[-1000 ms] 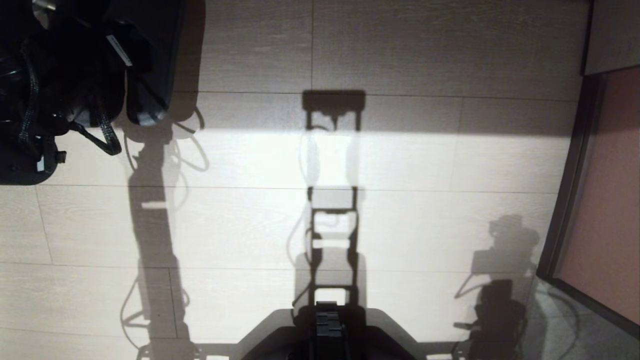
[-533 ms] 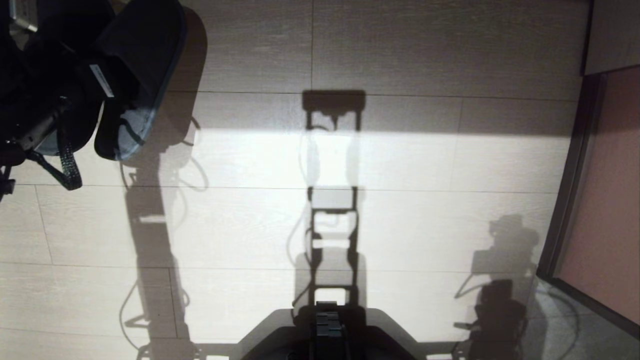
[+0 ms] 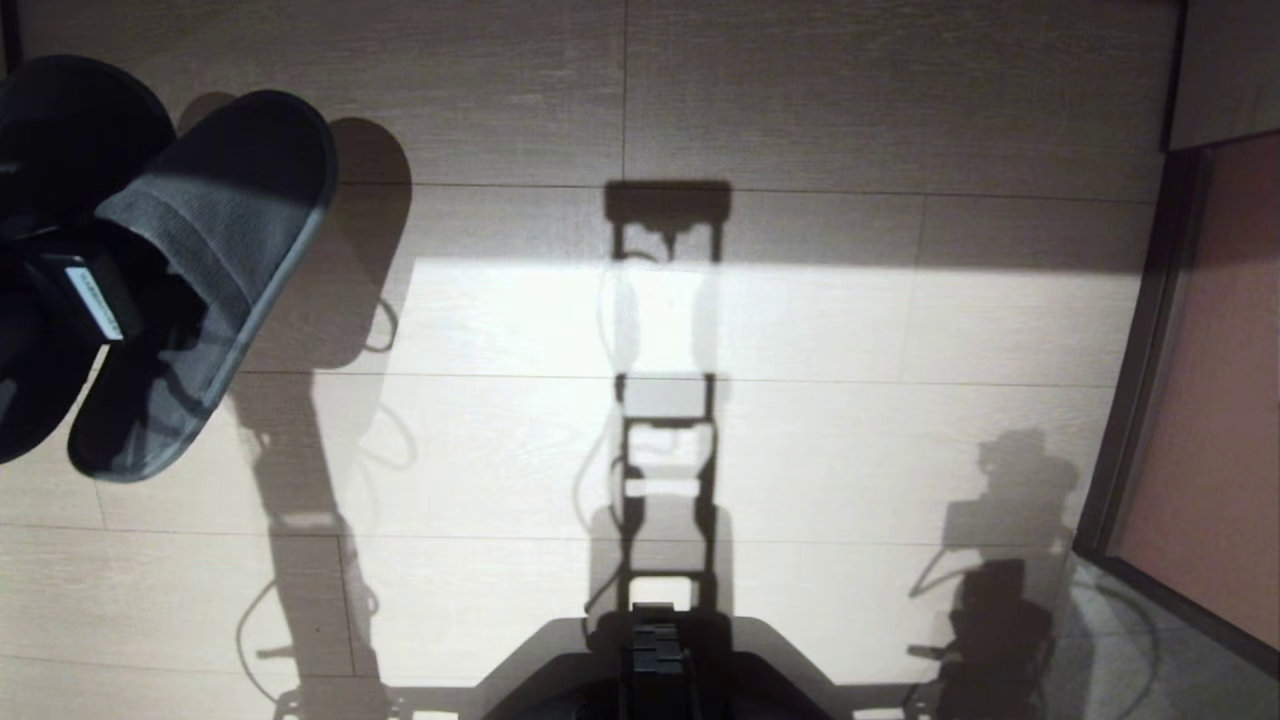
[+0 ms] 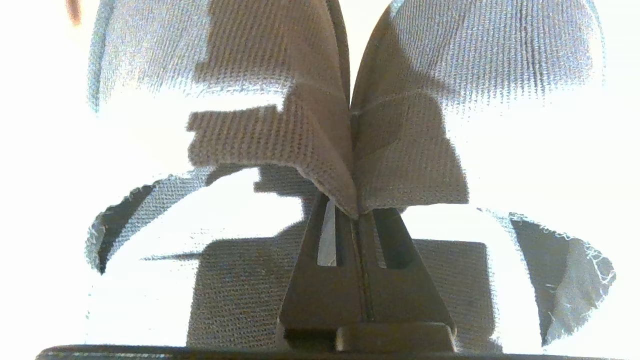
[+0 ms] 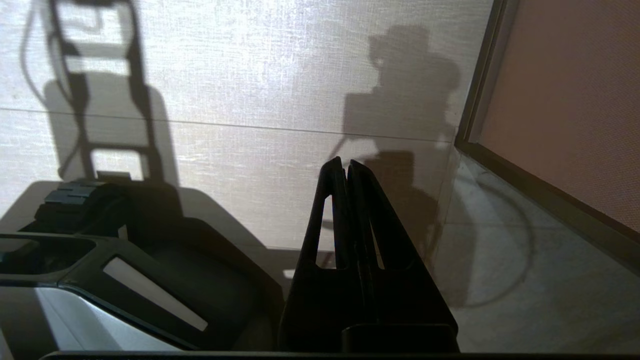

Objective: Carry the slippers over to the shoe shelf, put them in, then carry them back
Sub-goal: Place the slippers into the shoe cabinet

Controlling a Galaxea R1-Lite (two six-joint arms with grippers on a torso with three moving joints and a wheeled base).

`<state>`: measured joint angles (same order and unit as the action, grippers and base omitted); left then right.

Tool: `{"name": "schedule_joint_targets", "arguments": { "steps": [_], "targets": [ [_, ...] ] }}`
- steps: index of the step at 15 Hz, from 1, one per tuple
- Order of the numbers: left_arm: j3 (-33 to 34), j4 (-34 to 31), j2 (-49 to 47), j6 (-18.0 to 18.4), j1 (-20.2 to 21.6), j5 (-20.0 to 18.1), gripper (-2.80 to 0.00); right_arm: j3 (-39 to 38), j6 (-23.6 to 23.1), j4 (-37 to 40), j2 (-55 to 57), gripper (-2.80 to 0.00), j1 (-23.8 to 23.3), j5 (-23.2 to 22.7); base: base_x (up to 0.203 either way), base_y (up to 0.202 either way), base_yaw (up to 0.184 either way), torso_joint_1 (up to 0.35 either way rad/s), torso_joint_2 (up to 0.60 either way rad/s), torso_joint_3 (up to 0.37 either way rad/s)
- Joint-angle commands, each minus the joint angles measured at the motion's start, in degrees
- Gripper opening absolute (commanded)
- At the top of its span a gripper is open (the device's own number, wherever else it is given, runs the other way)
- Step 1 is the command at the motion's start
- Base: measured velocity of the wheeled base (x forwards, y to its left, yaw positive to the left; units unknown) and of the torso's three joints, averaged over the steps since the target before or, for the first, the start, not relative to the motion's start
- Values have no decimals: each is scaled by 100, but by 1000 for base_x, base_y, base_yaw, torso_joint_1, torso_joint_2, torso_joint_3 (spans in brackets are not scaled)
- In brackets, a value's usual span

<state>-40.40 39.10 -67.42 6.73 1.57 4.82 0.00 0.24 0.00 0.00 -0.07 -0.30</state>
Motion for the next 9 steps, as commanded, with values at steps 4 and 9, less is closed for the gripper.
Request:
{"name": "schedule_joint_targets", "arguments": {
  "steps": [4, 9],
  "targets": [
    [1355, -492, 1697, 141, -54, 0, -280, 0, 2, 0, -9, -280, 2, -5, 0, 0, 0, 0, 0, 0],
    [2339, -554, 2610, 144, -89, -24, -280, 0, 2, 0, -9, -280, 7, -5, 0, 0, 0, 0, 0, 0]
  ]
}}
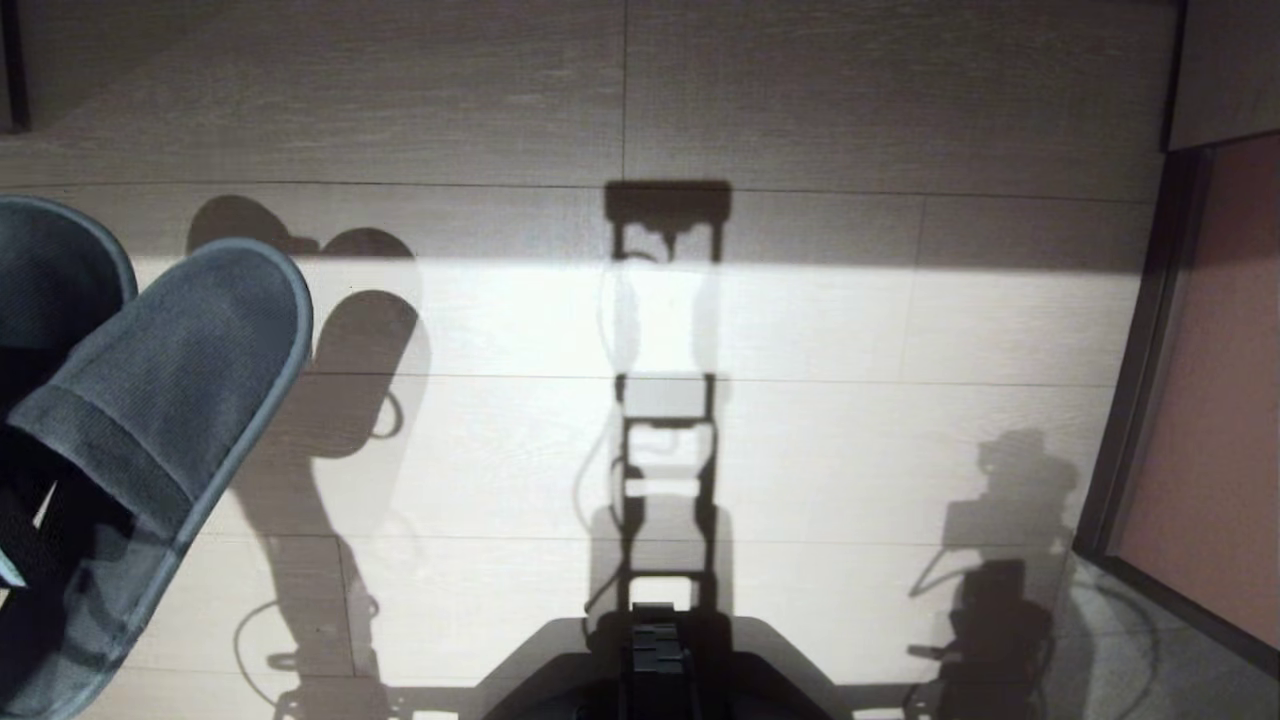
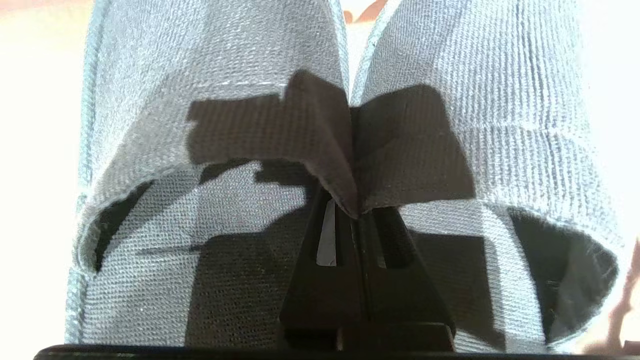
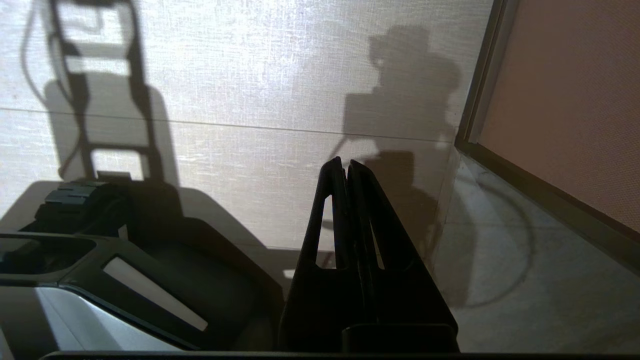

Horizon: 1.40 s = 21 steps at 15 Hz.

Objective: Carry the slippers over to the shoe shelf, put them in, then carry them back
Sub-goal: Place the slippers into the shoe cabinet

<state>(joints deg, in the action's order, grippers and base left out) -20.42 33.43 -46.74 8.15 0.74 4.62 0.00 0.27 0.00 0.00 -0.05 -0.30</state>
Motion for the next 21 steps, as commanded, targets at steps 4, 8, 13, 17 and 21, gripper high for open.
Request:
{"name": "schedule_joint_targets", "arguments": {
  "steps": [4, 8, 13, 17, 21],
  "targets": [
    [1302, -44, 1525, 3, -64, -37, -280, 0, 0, 0, -9, -280, -4, -5, 0, 0, 0, 0, 0, 0],
    [1964, -150, 2345, -12, -115, -189, -280, 0, 0, 0, -9, -280, -4, -5, 0, 0, 0, 0, 0, 0],
    [2033, -1074, 3196, -111, -213, -339, -280, 0, 0, 0, -9, -280, 1, -5, 0, 0, 0, 0, 0, 0],
    [2033, -1864, 3574, -122, -167, -456, -280, 0, 0, 0, -9, -280, -3, -5, 0, 0, 0, 0, 0, 0],
    [2033, -2626, 4264, -353, -95, -786, -280, 0, 0, 0, -9, -280, -4, -5, 0, 0, 0, 0, 0, 0]
  ]
}}
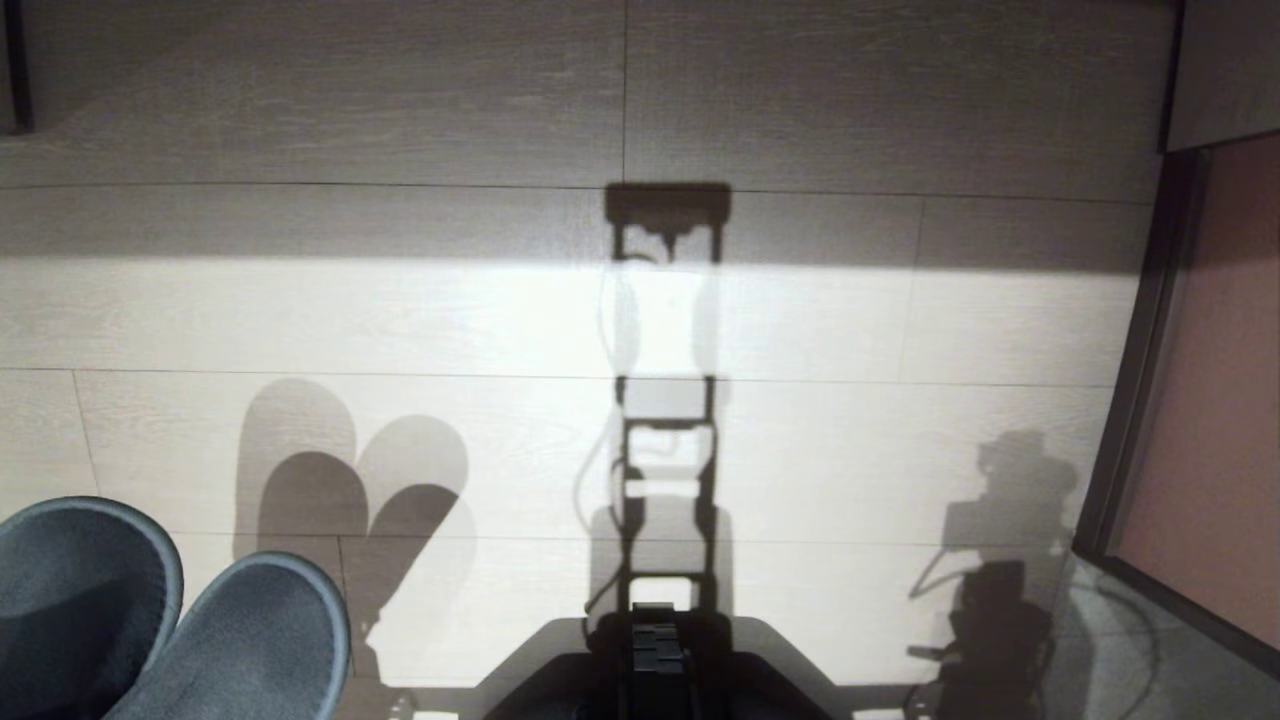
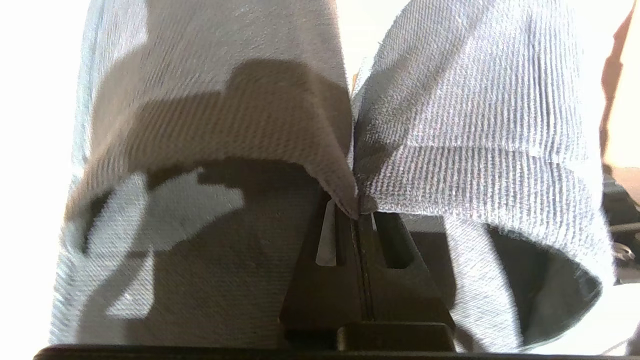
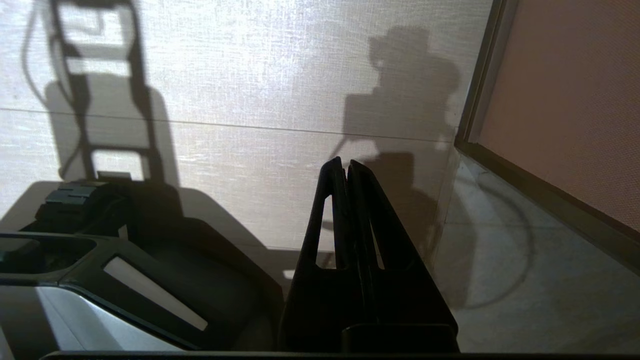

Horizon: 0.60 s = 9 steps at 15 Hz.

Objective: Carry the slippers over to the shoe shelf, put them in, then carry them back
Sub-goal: Place the slippers into the shoe cabinet

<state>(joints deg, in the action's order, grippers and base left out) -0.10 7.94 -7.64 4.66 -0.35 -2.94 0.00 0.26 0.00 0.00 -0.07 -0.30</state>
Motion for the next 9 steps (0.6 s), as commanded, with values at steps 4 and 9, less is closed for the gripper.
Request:
{"name": "schedule_joint_targets", "arguments": {
  "steps": [4, 9],
  "targets": [
    [1, -328, 764, 114, 18, -23, -280, 0, 1, 0, -9, -280, 7, -5, 0, 0, 0, 0, 0, 0],
    [1, -856, 764, 70, 27, 153, -280, 0, 1, 0, -9, -280, -1, -5, 0, 0, 0, 0, 0, 0]
  ]
}}
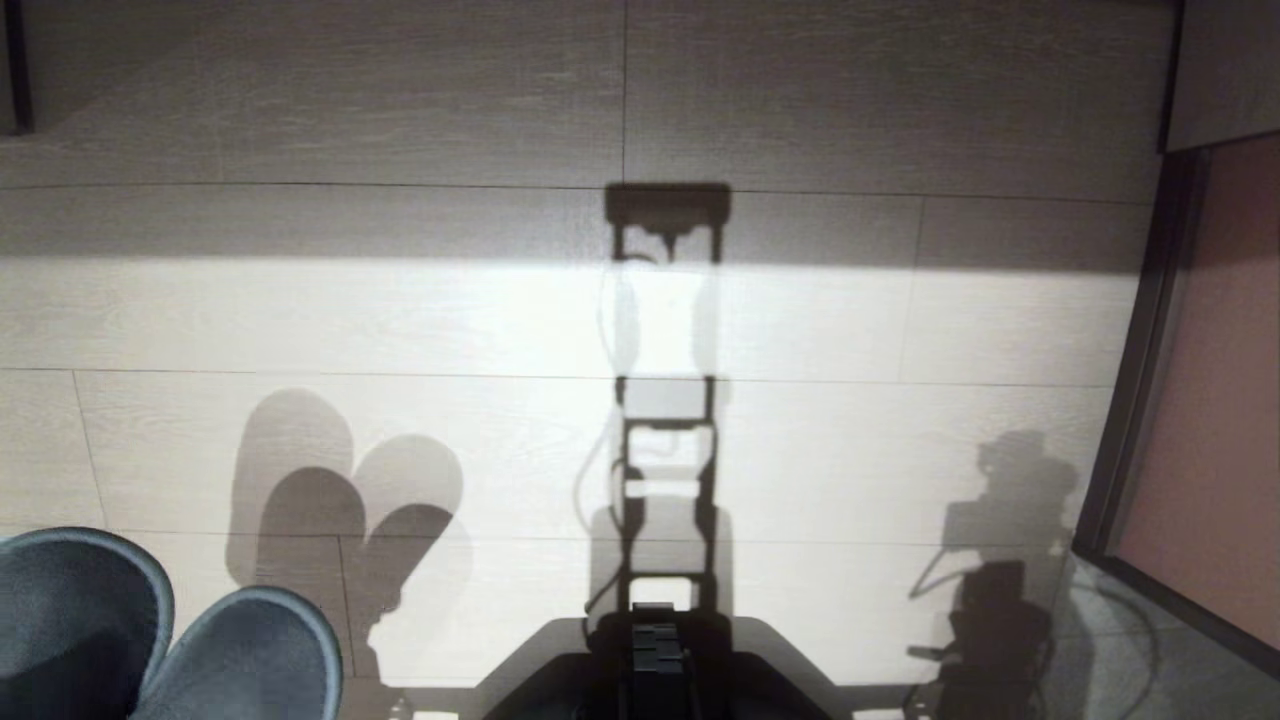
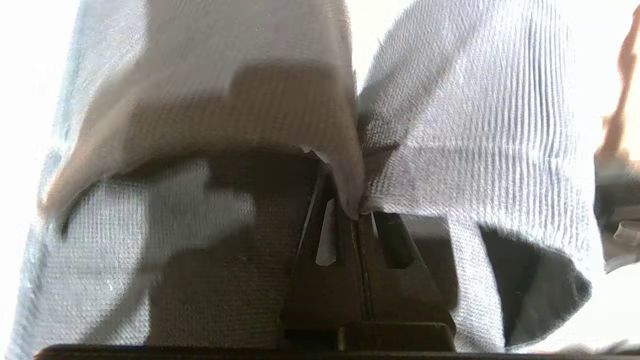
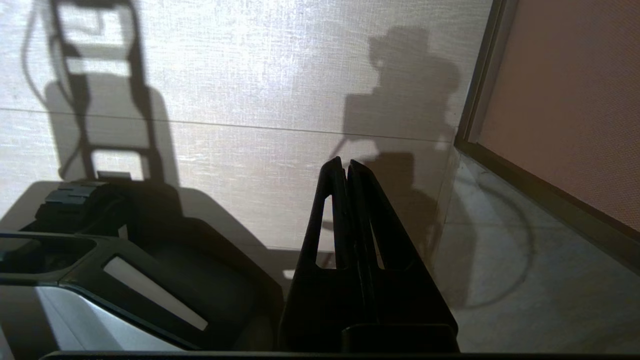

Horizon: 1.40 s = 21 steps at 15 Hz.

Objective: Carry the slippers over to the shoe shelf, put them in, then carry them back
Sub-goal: Place the slippers into the shoe cabinet

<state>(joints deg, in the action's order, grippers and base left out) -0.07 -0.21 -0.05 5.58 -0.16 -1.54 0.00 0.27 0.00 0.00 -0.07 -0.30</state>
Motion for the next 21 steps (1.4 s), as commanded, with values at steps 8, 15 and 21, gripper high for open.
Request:
{"name": "schedule_joint_targets", "arguments": {
  "steps": [8, 15, 21],
  "targets": [
    [3, -14, 5, -281, 12, 48, -280, 0, 0, 0, -9, -280, -1, -5, 0, 0, 0, 0, 0, 0],
    [-1, -14, 5, -286, 16, 48, -280, 0, 0, 0, -9, -280, -1, -5, 0, 0, 0, 0, 0, 0],
    [-1, -14, 5, -242, 7, 48, -280, 0, 0, 0, -9, -280, -1, -5, 0, 0, 0, 0, 0, 0]
  ]
}}
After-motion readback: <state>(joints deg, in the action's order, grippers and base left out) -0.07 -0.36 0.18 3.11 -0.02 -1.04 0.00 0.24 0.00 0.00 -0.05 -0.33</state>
